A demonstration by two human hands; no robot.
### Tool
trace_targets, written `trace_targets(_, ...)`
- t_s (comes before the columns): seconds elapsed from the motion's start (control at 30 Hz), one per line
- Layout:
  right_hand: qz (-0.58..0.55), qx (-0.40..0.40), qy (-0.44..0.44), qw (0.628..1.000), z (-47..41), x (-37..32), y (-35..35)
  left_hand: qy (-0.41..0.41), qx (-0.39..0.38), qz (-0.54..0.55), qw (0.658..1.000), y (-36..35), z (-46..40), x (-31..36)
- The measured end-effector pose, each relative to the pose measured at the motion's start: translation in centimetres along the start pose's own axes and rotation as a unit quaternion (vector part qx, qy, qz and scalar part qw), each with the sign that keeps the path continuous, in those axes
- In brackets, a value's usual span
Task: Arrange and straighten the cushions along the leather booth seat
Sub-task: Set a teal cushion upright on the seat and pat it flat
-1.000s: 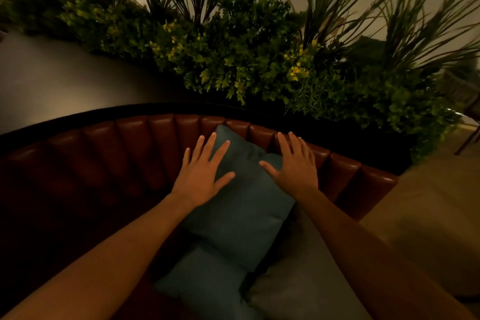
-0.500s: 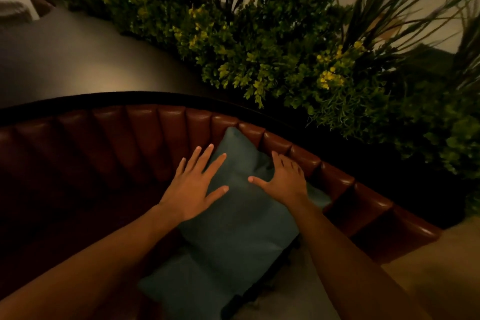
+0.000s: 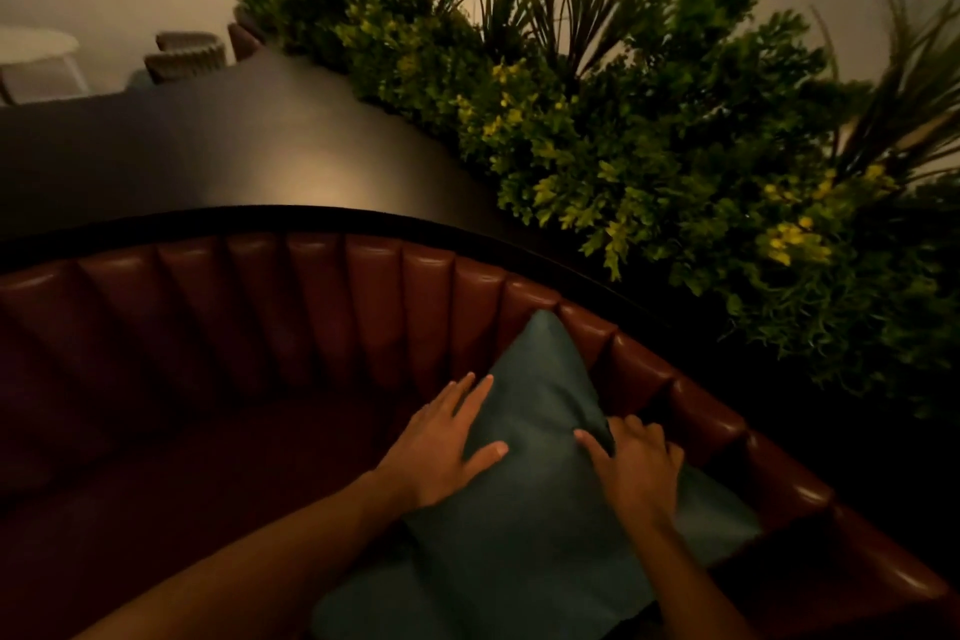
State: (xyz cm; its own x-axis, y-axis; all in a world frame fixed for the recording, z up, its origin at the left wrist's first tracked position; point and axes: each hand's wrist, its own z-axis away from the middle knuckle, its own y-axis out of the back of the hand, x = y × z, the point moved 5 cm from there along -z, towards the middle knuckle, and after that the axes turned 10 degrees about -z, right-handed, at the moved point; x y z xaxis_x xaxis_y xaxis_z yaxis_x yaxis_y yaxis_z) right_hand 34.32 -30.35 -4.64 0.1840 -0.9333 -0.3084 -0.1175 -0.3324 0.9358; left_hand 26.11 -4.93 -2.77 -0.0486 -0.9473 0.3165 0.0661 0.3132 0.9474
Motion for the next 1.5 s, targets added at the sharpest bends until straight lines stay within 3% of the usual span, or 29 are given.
trace_targets(0.2, -0.033, 0.131, 0.031, 0.99, 1.8, 0.2, 1.5, 0.012, -0.058, 0.133, 0.989, -2.7, -1.9, -1.1)
trace_targets(0.47, -0.071, 0.238, 0.096, 0.964, 5.4, -1.2, 4.6, -0.005, -0.024, 0.234, 0.972, -2.8, -1.6, -0.9)
trace_targets(0.7, -0.106, 0.244, 0.154, 0.952, 6.5, -5.8, 7.2, -0.005, 0.018, 0.25, 0.968, 1.1, 0.5, -2.4)
trace_targets(0.9, -0.154, 0.243, 0.202, 0.936, 6.3, -11.8, 10.0, 0.055, 0.062, 0.317, 0.945, 6.3, 3.6, -7.3)
trace_targets(1.03, -0.187, 0.23, 0.245, 0.923, 6.6, -17.8, 11.3, 0.09, 0.113, 0.285, 0.948, 11.3, 7.3, -11.2)
trace_targets(1.3, -0.253, 0.226, 0.249, 0.907, 7.3, -29.5, 10.5, 0.139, 0.245, 0.235, 0.93, 20.8, 16.6, -18.7)
trace_targets(1.5, -0.32, 0.166, 0.261, 0.896, 10.3, -41.4, 9.6, 0.174, 0.293, 0.119, 0.933, 27.9, 25.6, -24.8)
